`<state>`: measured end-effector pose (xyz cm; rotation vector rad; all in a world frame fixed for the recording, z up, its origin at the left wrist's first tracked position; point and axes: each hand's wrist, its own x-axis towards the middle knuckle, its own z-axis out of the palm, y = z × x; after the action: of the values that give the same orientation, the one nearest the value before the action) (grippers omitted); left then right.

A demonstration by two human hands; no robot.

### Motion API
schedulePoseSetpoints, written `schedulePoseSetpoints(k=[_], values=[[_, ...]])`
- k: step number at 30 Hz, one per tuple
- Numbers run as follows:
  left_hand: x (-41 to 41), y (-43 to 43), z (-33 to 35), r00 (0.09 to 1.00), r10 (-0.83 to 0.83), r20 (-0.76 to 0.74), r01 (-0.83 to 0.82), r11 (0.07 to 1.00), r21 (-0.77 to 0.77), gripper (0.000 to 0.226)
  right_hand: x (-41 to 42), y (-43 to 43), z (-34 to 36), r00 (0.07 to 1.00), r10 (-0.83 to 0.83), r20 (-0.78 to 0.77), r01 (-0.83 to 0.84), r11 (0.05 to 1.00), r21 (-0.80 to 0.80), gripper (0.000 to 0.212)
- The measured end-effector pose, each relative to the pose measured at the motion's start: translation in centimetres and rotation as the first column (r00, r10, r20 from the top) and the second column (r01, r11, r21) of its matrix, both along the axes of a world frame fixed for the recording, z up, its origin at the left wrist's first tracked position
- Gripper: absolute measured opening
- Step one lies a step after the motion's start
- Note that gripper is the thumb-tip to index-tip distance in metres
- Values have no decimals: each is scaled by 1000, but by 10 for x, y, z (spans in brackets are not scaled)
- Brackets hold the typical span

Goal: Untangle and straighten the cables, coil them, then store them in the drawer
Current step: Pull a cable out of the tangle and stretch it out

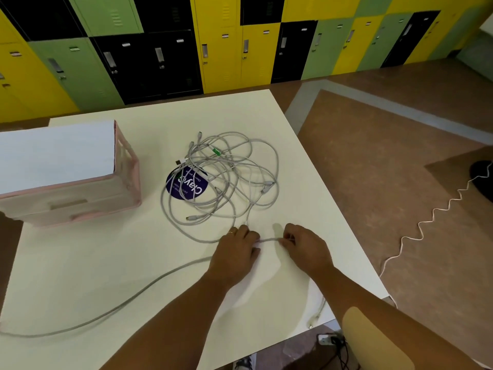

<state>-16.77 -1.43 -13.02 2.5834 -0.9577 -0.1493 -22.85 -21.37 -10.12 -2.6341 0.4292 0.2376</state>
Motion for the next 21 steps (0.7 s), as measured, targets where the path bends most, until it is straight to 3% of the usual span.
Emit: schedulePoseSetpoints(k=[3, 7, 11, 13, 21], values=[[-5, -26, 1, 999, -47, -14, 48, 999, 20, 25, 0, -2, -5, 999, 27, 23, -29, 995, 91, 7], [-10, -47, 3, 996, 78, -31, -76, 995, 67, 18, 3, -15, -2, 1000, -1, -28, 5, 987, 160, 8], [-3, -50, 6, 997, 68, -21, -65, 992, 106, 18, 7, -32, 2, 989, -102, -105, 118, 980, 159, 16], [1, -48, 5, 998, 45, -41, -41, 994, 101, 18, 6, -41, 4, 989, -104, -101, 119, 981, 153, 8], [4, -47, 2, 999, 28, -45, -24, 996, 92, 20, -8, -96, 17, 953, -293, -81, 296, 955, 30, 14]])
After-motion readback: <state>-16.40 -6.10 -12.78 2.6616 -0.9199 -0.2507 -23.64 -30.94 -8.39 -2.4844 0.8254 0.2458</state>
